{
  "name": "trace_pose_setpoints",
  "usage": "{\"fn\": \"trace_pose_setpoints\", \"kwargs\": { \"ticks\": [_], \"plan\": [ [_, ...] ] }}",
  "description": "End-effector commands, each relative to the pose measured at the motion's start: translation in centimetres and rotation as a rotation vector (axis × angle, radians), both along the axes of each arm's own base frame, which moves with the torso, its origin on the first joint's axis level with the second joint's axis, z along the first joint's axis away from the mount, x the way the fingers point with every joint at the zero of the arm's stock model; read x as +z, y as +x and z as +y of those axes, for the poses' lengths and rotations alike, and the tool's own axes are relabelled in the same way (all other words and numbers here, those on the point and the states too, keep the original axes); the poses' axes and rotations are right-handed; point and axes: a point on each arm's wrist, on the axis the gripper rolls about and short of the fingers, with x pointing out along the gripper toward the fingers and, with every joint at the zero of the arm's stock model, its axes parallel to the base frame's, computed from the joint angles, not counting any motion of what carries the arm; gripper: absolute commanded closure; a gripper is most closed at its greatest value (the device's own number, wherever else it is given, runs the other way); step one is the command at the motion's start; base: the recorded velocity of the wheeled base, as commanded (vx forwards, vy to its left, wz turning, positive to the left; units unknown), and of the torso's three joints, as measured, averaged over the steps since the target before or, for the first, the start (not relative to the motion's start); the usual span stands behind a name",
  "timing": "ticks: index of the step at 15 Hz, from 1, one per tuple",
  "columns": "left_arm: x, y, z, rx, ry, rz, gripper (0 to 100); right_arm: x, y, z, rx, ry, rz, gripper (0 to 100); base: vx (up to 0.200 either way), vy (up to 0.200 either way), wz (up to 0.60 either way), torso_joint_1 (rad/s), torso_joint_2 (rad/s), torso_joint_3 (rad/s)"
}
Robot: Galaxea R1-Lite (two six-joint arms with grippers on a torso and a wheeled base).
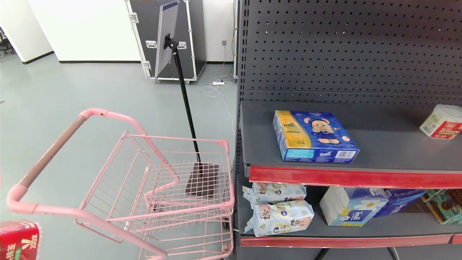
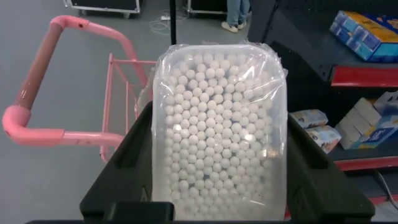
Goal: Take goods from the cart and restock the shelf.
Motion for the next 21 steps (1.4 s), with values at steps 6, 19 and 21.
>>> {"fn": "trace_pose_setpoints", "kwargs": {
  "ticks": [6,19,21],
  "plan": [
    [0.04,-0.11,0.05,-0.019,0.022,-0.012,100,0.0,0.01,0.0,0.001,0.0,0.001,0,0.0,0.0,0.0,0.16,-0.39,-0.233],
    [-0.19,-0.03,0.04,-0.023,0.049,-0.01,100,0.0,0.01,0.01,0.004,-0.003,0.001,0,0.0,-0.169,0.0,0.039,-0.08,-0.046],
    [-0.19,-0.01,0.03,-0.023,0.059,-0.01,100,0.0,0.01,0.01,0.004,-0.003,0.001,0,0.0,-0.2,0.0,0.005,0.01,0.002]
  ]
}}
